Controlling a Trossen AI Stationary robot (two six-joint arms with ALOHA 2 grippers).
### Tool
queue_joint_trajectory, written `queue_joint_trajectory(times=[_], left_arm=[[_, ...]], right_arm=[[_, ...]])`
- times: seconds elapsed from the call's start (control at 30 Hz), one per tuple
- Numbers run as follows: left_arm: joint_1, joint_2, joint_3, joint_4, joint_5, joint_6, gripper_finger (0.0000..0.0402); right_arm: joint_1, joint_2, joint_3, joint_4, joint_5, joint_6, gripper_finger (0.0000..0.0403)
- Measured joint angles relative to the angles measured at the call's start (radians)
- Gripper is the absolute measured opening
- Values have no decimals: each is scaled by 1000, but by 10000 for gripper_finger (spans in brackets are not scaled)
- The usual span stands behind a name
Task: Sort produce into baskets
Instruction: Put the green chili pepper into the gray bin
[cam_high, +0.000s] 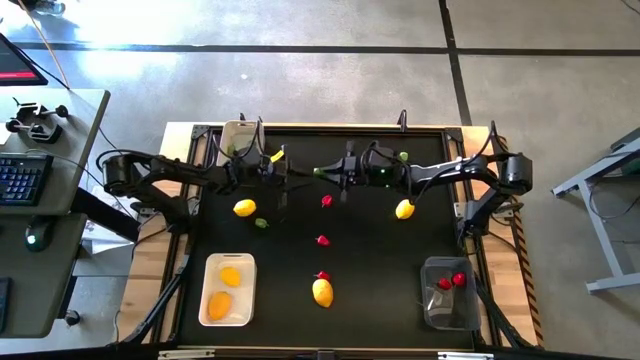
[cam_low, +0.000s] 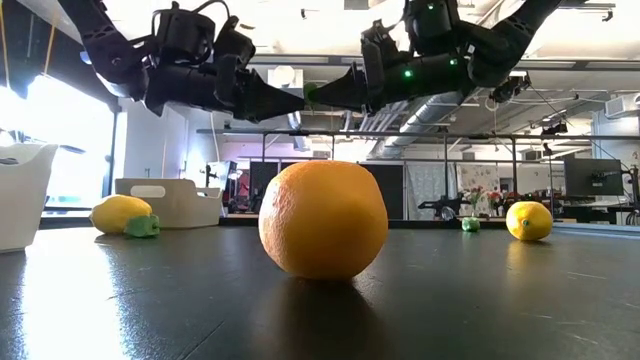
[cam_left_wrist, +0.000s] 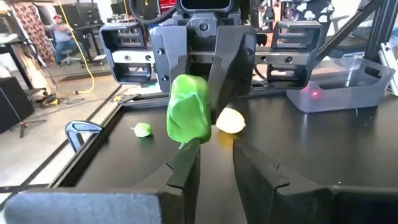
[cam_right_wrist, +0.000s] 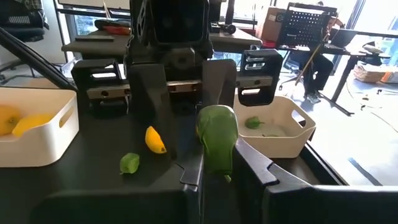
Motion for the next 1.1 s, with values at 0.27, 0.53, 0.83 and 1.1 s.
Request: queue_joint_trajectory(times=[0.27,0.53,0.83,1.1], left_arm=[[32,-7,-17,-2,12,19,66],[56,-30,-51,57,91,0,37],[40,-40,-51,57,133,-49,49],[-47,-40,-39,57,18,-1,130]], right_arm=[[0,0,0,-13,8,-1,39],[0,-15,0,-28,17,0,39],[0,-14,0,-33,17,2,39],[0,-13,0,-42,16,0,39]])
